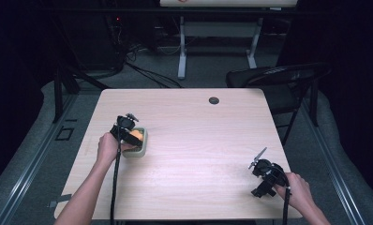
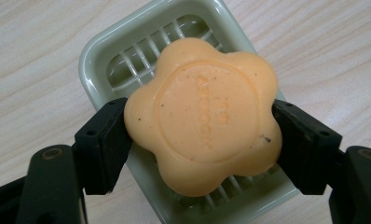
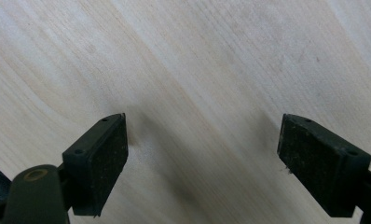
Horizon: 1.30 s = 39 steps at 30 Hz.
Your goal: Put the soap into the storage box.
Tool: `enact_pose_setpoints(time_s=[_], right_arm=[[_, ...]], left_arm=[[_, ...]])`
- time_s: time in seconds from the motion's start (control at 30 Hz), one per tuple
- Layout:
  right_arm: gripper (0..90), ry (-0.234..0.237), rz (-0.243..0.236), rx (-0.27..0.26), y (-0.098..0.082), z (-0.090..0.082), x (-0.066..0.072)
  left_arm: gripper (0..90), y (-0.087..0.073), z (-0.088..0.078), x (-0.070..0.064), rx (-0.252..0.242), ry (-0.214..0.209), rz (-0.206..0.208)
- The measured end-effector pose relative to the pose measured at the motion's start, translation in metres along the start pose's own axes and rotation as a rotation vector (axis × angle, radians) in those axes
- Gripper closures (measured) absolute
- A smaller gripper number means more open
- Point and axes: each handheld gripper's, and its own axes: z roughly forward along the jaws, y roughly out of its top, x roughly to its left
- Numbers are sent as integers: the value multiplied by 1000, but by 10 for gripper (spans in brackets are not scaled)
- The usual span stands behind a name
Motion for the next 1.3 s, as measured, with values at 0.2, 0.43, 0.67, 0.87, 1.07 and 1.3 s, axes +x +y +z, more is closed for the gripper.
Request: enact_pose_setpoints(time_s=[0.2,0.43,0.67,0.87,1.07,1.3], right_arm=[[158,2,11,-13,-1,1,1],[157,-5,12,-14,-1,1,1],[157,-7,23,-24,-1,-1,0],[157,-5,21,-30,-1,-1,1],[158,-11,17,-22,-1,-2,1],[157,-9,15,-25,-1,-1,1]], left_arm=[[187,-1,-4,2,-13,8,-11],[158,-3,-14,2,-34,9,-11],[89,-10,-36,-6,-83,-19,8],[59,-18,-55,-15,-119,-18,21],[52,-27,-69,-22,-140,-20,34],[50,-39,-78,-31,-160,-20,39]])
